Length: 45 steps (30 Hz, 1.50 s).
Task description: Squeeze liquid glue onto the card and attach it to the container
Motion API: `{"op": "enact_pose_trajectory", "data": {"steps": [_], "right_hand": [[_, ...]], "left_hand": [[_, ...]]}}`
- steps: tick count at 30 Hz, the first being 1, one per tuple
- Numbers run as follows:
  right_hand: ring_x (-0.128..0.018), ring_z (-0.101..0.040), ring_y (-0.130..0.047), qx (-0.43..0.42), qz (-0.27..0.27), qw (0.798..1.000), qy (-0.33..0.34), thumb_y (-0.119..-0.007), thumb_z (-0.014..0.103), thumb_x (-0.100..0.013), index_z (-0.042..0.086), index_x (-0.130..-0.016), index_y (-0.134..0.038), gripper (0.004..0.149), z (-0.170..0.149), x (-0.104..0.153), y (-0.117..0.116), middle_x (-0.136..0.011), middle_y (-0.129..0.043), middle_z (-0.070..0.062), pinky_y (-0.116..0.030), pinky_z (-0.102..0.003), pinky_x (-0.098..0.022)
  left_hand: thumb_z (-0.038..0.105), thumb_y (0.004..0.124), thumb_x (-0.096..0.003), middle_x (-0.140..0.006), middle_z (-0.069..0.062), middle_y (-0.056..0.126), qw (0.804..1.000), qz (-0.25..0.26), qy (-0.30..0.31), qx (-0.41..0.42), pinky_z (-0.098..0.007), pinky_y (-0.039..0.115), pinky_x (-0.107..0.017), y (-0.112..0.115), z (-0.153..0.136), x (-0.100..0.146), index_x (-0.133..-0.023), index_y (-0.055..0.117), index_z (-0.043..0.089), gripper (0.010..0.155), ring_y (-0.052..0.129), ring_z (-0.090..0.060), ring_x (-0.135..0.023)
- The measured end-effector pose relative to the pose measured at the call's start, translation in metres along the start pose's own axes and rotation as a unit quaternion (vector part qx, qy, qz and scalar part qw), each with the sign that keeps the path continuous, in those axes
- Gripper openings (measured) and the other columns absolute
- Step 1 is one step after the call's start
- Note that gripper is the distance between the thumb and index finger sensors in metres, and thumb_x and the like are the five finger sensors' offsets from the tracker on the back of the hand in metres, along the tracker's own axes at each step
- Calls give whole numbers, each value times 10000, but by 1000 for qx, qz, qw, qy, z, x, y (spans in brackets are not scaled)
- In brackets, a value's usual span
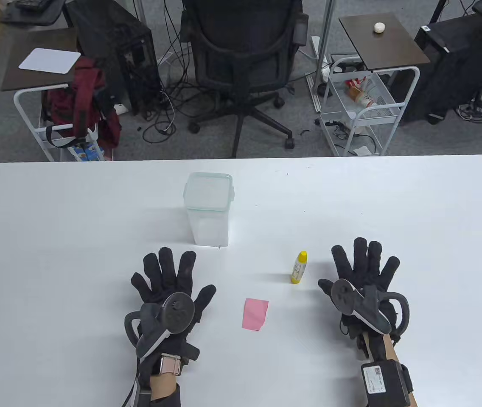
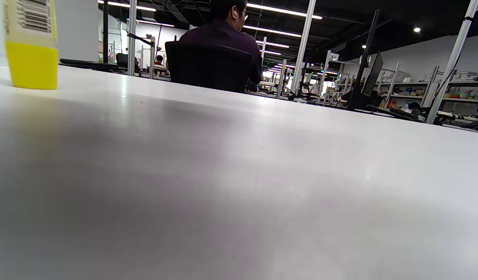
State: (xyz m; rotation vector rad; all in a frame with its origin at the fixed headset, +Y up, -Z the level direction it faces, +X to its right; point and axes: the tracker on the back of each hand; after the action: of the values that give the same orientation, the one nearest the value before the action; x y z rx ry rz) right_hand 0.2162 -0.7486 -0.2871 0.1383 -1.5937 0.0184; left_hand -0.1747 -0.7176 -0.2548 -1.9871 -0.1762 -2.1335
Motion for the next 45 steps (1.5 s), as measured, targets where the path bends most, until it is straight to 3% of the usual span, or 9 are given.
{"op": "enact_pose_trajectory", "data": {"steps": [19, 25, 33, 40, 45], "right_hand": [[-1154, -501, -58, -17, -3, 1000, -11, -371, 715, -527, 298, -1174, -90, 819, -6, 4, 1, -1225, 11, -197, -48, -746, -736], [-1156, -505, -97, -10, -7, 1000, -10, -388, 708, -533, 289, -1178, -131, 811, -13, 9, 4, -1230, -18, -209, -80, -751, -743], [-1160, -504, -123, -12, -10, 1000, -5, -400, 703, -534, 287, -1182, -146, 811, -25, 11, 5, -1236, -41, -211, -97, -751, -749], [-1159, -506, -143, -26, -6, 1000, -14, -410, 698, -534, 284, -1184, -167, 808, -33, 13, 1, -1238, -59, -214, -108, -751, -751], [-1160, -504, -144, -32, 2, 999, -24, -414, 696, -535, 283, -1184, -170, 807, -40, 12, -3, -1238, -58, -213, -109, -750, -753]], "left_hand": [[772, 456, -517, -1235, -154, -49, 999, -19, -27, 17, -682, 61, -719, 1, 3, -9, -1176, 19, 280, 931, -74, -437, -1099], [806, 482, -496, -1269, -230, 71, 997, -6, -74, 7, -687, 194, -786, -29, 25, -39, -1188, 18, 176, 1044, 69, -499, -1151], [821, 536, -471, -1253, -289, 230, 993, 13, -114, -16, -619, 335, -842, -76, 55, -91, -1177, 154, 7, 1143, 261, -544, -1148], [851, 538, -448, -1255, -316, 189, 984, -43, -169, -30, -624, 341, -840, -78, 68, -141, -1177, 167, -19, 1194, 258, -568, -1139], [862, 551, -433, -1243, -345, 214, 976, -86, -197, -38, -642, 346, -830, -67, 68, -160, -1174, 180, -47, 1229, 256, -592, -1130]]}}
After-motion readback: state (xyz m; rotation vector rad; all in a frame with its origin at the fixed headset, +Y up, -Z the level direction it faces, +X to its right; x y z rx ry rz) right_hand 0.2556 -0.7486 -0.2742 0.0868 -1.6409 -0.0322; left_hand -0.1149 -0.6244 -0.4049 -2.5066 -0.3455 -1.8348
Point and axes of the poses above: the tracker on the back of each hand, its own z axis roughly to the thumb side, its own x axis roughly from the fingertips to the wrist, y = z × x
